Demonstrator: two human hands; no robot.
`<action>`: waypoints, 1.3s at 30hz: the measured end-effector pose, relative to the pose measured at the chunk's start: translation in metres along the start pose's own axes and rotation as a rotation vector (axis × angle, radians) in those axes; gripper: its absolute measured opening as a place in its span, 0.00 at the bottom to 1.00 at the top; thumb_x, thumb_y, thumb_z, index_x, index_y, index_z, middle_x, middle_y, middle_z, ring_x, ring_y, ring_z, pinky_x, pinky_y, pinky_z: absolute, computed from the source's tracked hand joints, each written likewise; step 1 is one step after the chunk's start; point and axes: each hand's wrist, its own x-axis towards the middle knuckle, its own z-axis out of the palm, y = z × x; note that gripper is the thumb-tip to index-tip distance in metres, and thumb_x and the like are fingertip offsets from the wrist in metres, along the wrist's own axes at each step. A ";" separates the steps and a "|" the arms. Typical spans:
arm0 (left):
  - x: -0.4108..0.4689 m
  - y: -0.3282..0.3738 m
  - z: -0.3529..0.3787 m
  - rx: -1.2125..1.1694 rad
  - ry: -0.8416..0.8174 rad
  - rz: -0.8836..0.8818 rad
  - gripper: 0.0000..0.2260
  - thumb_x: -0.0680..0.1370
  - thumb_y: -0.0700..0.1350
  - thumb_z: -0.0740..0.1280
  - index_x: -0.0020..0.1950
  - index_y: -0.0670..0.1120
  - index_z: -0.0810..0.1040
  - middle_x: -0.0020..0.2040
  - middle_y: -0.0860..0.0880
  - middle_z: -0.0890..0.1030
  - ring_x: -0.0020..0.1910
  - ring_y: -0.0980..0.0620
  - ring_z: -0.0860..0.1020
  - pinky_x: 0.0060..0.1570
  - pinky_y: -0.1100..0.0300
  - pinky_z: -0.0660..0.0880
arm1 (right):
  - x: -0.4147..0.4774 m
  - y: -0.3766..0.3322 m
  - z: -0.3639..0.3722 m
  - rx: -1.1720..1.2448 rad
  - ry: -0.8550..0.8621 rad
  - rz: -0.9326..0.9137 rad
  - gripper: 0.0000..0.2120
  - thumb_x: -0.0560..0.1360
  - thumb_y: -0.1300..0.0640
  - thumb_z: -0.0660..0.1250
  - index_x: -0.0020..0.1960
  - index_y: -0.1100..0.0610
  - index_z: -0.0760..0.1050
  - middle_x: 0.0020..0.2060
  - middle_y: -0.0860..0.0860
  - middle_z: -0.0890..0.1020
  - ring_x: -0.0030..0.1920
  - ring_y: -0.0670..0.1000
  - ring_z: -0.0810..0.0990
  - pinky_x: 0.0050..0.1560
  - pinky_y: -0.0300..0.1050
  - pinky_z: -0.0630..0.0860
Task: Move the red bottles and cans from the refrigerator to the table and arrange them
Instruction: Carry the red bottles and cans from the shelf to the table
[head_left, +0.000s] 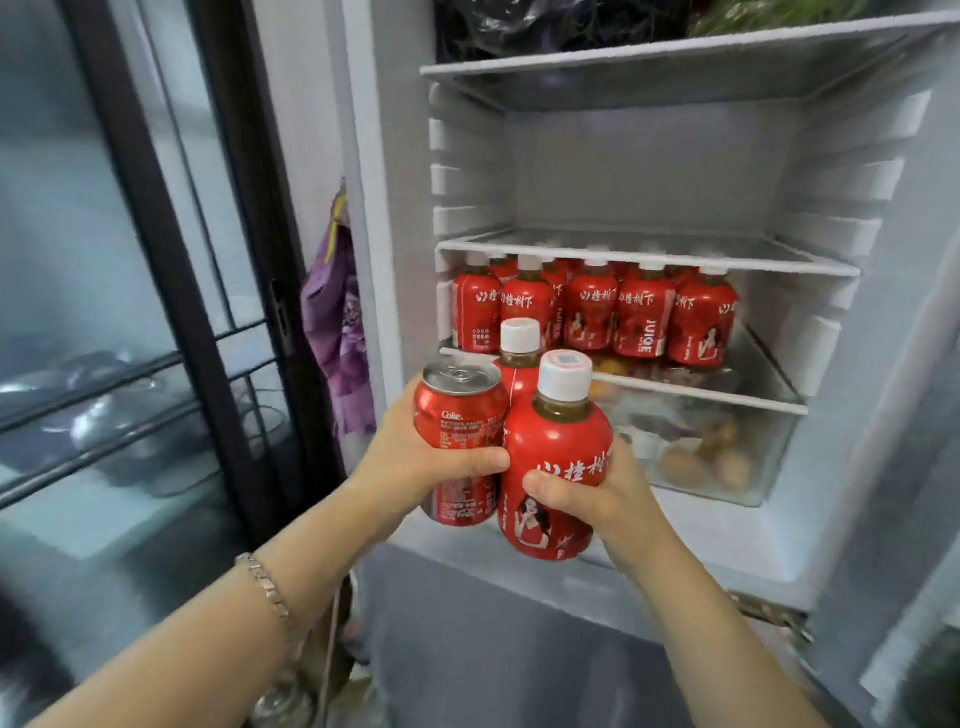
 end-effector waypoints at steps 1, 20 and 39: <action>-0.022 0.002 -0.004 0.011 0.065 -0.011 0.46 0.49 0.56 0.83 0.64 0.47 0.72 0.56 0.47 0.82 0.55 0.48 0.81 0.54 0.51 0.78 | -0.008 -0.002 0.010 0.004 -0.049 0.003 0.34 0.53 0.51 0.75 0.59 0.51 0.73 0.47 0.46 0.84 0.50 0.48 0.83 0.44 0.39 0.79; -0.505 0.125 -0.018 0.192 1.138 -0.231 0.51 0.38 0.60 0.81 0.59 0.50 0.74 0.51 0.49 0.83 0.52 0.49 0.82 0.53 0.51 0.77 | -0.263 -0.088 0.288 0.260 -0.951 0.132 0.43 0.50 0.46 0.75 0.64 0.51 0.68 0.53 0.49 0.81 0.51 0.46 0.82 0.47 0.37 0.79; -0.981 0.298 0.199 0.461 1.989 -0.248 0.35 0.53 0.47 0.78 0.59 0.51 0.73 0.52 0.50 0.83 0.52 0.54 0.81 0.44 0.64 0.78 | -0.707 -0.269 0.477 0.563 -1.884 0.145 0.33 0.51 0.51 0.77 0.54 0.45 0.69 0.45 0.43 0.80 0.43 0.35 0.82 0.37 0.27 0.76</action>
